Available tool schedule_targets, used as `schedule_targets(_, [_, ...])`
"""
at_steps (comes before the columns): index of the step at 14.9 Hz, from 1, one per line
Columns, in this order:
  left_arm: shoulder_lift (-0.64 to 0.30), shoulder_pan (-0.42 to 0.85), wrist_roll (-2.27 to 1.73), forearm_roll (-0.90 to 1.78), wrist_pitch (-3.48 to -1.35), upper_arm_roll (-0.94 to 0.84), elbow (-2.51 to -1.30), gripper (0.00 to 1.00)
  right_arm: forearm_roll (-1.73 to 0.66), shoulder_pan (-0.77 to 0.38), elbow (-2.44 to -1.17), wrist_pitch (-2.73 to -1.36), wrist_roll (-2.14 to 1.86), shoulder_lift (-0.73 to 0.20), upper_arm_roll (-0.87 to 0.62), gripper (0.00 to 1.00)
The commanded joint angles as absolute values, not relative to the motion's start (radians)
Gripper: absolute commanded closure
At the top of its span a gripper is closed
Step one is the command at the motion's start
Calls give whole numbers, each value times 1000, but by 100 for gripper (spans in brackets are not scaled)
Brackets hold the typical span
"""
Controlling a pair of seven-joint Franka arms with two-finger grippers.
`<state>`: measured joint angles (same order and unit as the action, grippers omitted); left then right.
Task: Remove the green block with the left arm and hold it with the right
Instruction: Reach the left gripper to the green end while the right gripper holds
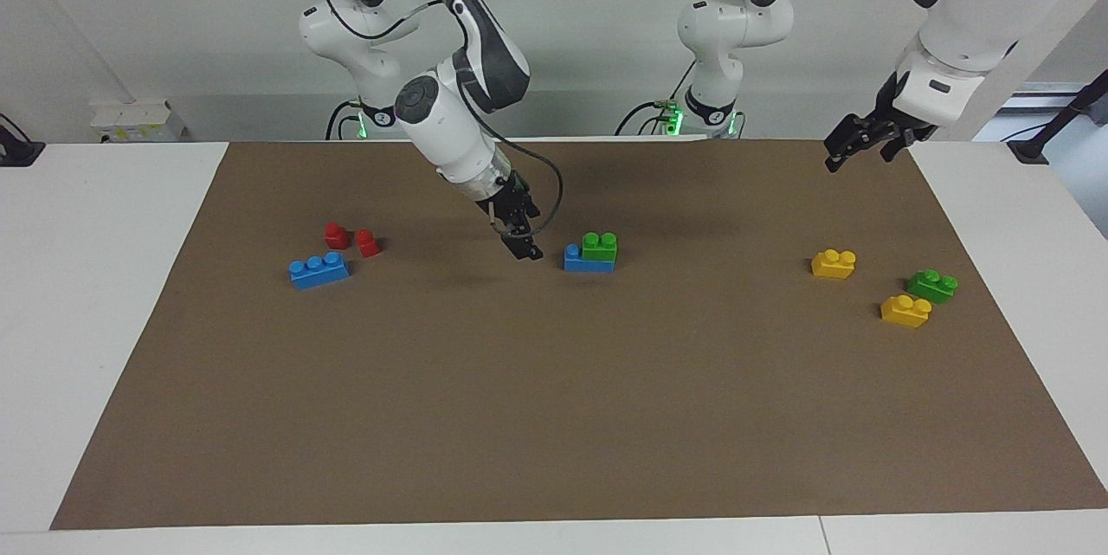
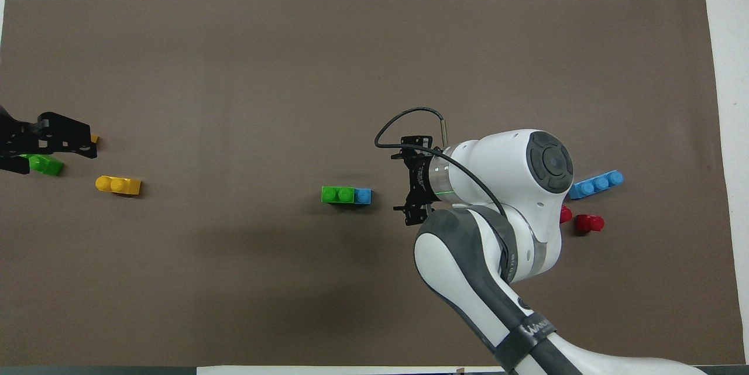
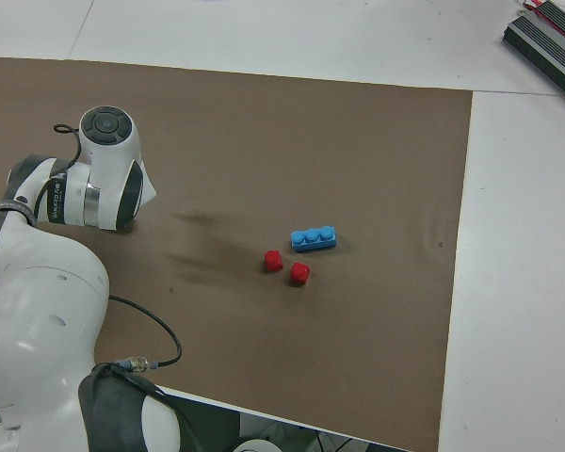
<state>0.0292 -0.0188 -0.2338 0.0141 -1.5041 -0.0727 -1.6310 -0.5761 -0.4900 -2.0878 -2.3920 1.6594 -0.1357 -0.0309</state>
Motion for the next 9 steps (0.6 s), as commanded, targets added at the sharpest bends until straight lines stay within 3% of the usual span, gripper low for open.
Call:
schedule_targets(1, [87, 37, -421, 2, -1548, -64, -1715, 0, -603, -517, -2106, -2422, 1640, -147, -29, 0])
schedule_targets(9, [164, 169, -976, 44, -1695, -66, -1887, 0, -635, -571, -2111, -2517, 1632, -227, -29, 0])
